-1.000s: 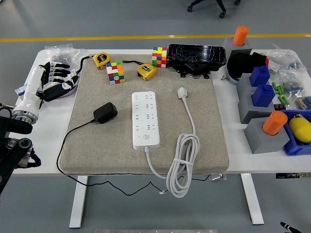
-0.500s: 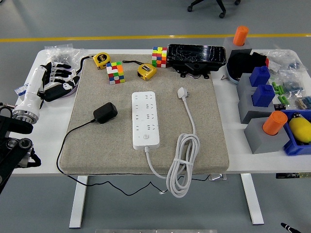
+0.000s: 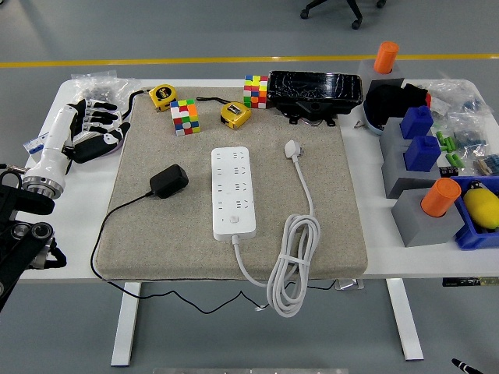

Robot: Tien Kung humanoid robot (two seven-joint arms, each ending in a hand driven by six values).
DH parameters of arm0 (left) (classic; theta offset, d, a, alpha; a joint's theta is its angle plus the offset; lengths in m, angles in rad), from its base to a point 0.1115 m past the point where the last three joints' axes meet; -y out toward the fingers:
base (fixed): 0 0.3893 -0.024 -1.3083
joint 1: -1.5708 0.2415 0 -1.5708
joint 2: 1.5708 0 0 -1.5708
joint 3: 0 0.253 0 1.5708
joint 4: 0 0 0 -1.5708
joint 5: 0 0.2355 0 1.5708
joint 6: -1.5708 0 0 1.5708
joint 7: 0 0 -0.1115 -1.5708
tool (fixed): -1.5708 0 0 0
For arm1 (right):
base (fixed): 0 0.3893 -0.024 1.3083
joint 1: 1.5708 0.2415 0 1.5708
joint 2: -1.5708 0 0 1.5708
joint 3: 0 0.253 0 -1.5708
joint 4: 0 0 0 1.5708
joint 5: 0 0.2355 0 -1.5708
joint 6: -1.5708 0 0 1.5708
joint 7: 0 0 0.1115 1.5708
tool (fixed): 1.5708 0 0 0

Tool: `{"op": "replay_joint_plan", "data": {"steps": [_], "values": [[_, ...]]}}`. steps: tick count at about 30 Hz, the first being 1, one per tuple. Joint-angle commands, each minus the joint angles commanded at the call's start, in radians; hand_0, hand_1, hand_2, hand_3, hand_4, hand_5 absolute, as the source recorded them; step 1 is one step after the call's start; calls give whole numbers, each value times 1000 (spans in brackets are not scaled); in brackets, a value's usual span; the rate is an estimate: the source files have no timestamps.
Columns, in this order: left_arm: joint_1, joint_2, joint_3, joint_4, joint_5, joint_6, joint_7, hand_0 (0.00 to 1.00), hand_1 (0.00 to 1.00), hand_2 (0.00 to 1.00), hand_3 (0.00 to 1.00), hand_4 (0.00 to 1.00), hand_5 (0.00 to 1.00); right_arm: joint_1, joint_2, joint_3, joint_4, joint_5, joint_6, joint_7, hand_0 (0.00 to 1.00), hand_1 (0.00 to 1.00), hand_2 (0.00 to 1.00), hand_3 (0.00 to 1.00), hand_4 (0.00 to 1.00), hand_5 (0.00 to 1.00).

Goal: Put the plug near the board,insert it into the board,press the button,pull the plug out

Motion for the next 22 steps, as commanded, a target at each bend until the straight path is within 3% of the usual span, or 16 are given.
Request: {"op": "replay_joint_plan", "data": {"steps": [22], "values": [[1,-1,8,-14,-3,1,-2,485,603,576,602,800,230,-5,2,11,3,-4,0,1,677,686,692,595,933,528]]}}
